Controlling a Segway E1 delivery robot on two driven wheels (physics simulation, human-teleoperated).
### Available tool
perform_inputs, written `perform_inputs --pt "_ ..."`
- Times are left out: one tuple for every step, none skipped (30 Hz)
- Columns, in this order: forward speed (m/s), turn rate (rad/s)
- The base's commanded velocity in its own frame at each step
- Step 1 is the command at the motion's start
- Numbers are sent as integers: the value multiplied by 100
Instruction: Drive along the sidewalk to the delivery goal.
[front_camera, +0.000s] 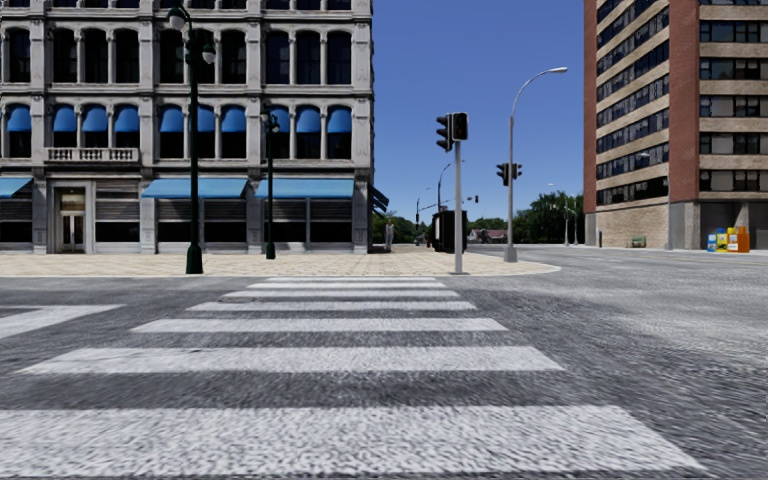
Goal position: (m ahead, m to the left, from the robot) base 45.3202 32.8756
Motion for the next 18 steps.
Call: perform_inputs --pt "131 0" --pt "131 0" --pt "131 0" --pt "131 0" --pt "131 0" --pt "131 0" --pt "131 0" --pt "131 0" --pt "131 0" --pt "131 0" --pt "132 0" --pt "133 0" --pt "134 0" --pt "134 0" --pt "135 0" --pt "135 5" --pt "137 7" --pt "137 7"
